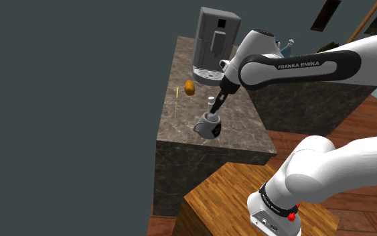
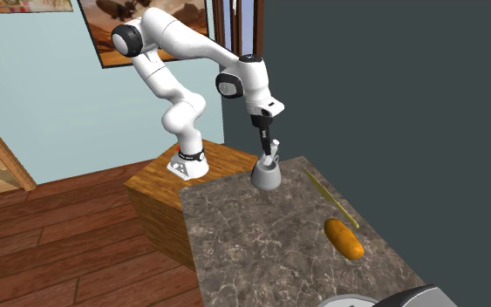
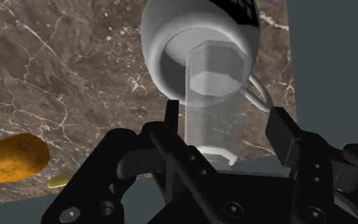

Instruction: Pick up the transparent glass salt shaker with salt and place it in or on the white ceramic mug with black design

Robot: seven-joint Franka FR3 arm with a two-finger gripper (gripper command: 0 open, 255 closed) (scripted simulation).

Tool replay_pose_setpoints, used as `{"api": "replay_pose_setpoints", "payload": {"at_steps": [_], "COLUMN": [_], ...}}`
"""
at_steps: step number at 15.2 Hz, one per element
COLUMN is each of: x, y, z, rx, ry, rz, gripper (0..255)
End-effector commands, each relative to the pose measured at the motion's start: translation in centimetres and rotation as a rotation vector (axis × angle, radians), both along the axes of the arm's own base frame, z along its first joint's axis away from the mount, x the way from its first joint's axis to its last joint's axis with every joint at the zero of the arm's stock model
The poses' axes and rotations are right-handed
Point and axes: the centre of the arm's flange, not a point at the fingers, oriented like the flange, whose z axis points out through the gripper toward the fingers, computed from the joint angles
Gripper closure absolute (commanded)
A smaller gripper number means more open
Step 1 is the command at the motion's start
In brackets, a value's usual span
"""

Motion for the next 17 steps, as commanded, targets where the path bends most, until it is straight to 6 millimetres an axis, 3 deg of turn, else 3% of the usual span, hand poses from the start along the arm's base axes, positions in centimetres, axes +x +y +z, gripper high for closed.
{"api": "replay_pose_setpoints", "payload": {"at_steps": [1, 5, 9, 17], "x": [0.0, 0.0, -1.0, -1.0], "y": [0.0, 0.0, -0.3, -0.3], "z": [0.0, 0.0, 4.9, 4.9], "rx": [0.000, 0.000, 0.000, 0.000], "ry": [0.001, 0.001, 0.001, 0.001], "rz": [0.000, 0.000, 0.000, 0.000], "gripper": [0, 0, 0, 0]}}
